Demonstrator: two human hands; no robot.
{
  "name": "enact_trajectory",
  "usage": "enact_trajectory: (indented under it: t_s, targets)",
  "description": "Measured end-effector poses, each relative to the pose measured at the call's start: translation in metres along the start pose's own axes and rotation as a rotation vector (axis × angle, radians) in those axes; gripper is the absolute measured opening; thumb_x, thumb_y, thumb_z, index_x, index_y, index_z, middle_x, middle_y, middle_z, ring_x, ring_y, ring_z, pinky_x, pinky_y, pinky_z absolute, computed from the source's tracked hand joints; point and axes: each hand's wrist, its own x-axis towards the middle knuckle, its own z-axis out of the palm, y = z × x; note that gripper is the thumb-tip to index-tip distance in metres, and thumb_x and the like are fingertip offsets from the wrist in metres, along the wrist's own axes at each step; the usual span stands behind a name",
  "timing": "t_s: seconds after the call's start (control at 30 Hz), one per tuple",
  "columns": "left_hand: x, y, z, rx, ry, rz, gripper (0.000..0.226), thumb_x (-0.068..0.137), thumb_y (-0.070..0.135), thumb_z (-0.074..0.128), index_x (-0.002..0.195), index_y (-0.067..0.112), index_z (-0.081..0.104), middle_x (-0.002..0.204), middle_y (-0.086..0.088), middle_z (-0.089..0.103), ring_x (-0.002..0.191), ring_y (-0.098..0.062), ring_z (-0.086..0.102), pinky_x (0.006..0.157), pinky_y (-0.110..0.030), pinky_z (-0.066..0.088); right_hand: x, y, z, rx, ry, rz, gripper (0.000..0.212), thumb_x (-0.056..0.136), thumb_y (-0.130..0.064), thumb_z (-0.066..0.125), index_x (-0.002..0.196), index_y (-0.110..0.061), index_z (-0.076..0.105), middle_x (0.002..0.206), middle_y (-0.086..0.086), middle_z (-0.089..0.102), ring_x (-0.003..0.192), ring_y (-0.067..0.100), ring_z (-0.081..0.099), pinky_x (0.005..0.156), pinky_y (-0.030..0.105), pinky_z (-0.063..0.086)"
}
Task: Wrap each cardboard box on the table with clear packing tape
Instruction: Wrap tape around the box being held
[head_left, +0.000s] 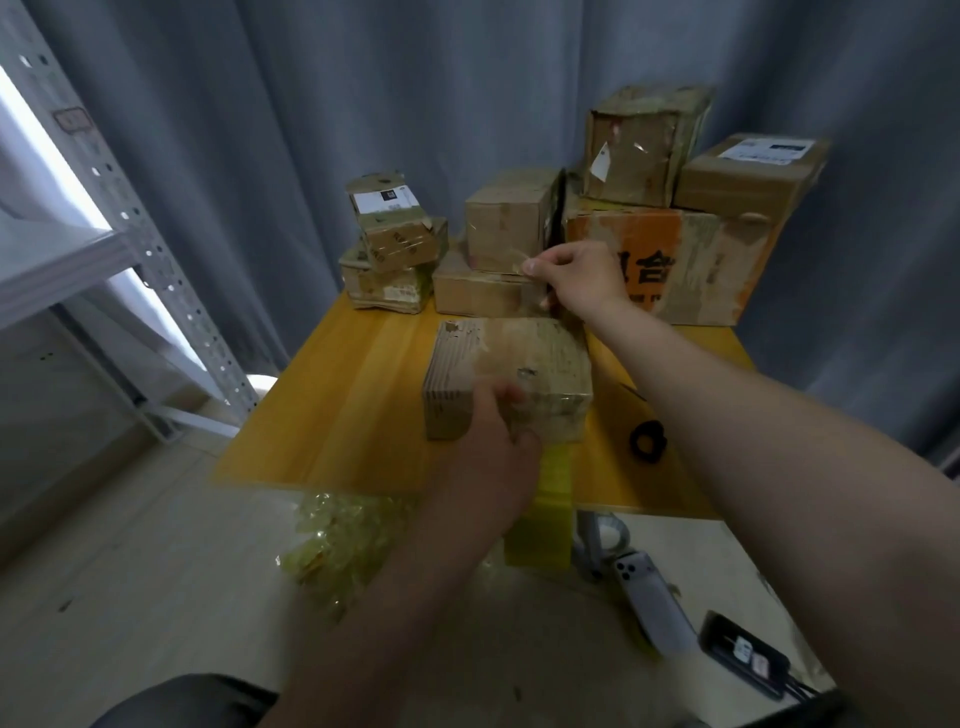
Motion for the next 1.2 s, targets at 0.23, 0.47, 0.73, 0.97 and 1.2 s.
enact_trajectory:
  t_s: [0.23, 0.47, 0.73, 0.97, 1.2]
  targets:
    - [-0.004, -0.001, -0.003, 0.162, 0.044, 0.064, 0.027, 0.108, 0.028, 0.042, 0.127, 0.044, 0.033, 0.084, -0.001, 0.064, 0.068, -0.022, 0.063, 0.063, -0.039, 0.053, 0.011, 0.008, 0.001, 0.1, -0.05, 0.05, 0.012, 0.088, -0.036, 0.081, 0.093, -0.024, 0.081, 0.1, -0.009, 0.077, 0.106, 0.013, 0.069, 0.102, 0.034, 0.053]
    - [0.007, -0.004, -0.005, 0.276, -0.01, 0.046, 0.039, 0.11, 0.033, 0.036, 0.143, 0.053, 0.03, 0.087, 0.009, 0.06, 0.065, -0.014, 0.059, 0.055, -0.03, 0.044, 0.013, 0.026, -0.001, 0.095, -0.029, 0.087, 0.018, 0.091, -0.031, 0.079, 0.101, -0.017, 0.082, 0.091, -0.013, 0.069, 0.085, -0.003, 0.059, 0.083, 0.018, 0.048]
    - [0.011, -0.009, -0.015, 0.435, -0.121, 0.013, 0.058, 0.111, 0.037, 0.03, 0.157, 0.053, -0.002, 0.093, 0.002, 0.061, 0.063, -0.015, 0.057, 0.052, -0.028, 0.04, 0.016, 0.032, 0.002, -0.038, -0.146, 0.2, 0.026, 0.08, -0.035, 0.089, 0.097, -0.017, 0.083, 0.104, 0.002, 0.078, 0.102, 0.017, 0.071, 0.099, 0.037, 0.057]
    - [0.007, -0.016, -0.026, 0.53, -0.224, 0.009, 0.064, 0.11, 0.034, 0.032, 0.148, 0.069, -0.006, 0.091, 0.0, 0.057, 0.059, -0.013, 0.053, 0.047, -0.024, 0.038, -0.003, 0.037, -0.014, -0.061, -0.331, 0.351, 0.017, 0.09, -0.026, 0.081, 0.093, -0.011, 0.077, 0.062, 0.008, 0.071, 0.039, 0.014, 0.056, 0.038, 0.018, 0.042]
    - [-0.004, -0.016, -0.053, 0.519, -0.318, -0.042, 0.059, 0.108, 0.042, 0.035, 0.144, 0.074, 0.001, 0.14, -0.003, 0.054, 0.097, -0.027, 0.069, 0.084, -0.044, 0.061, -0.019, 0.037, -0.017, -0.277, -0.381, 0.272, 0.032, 0.089, -0.043, 0.078, 0.09, -0.011, 0.076, 0.065, -0.003, 0.069, 0.052, 0.009, 0.058, 0.046, 0.022, 0.041]
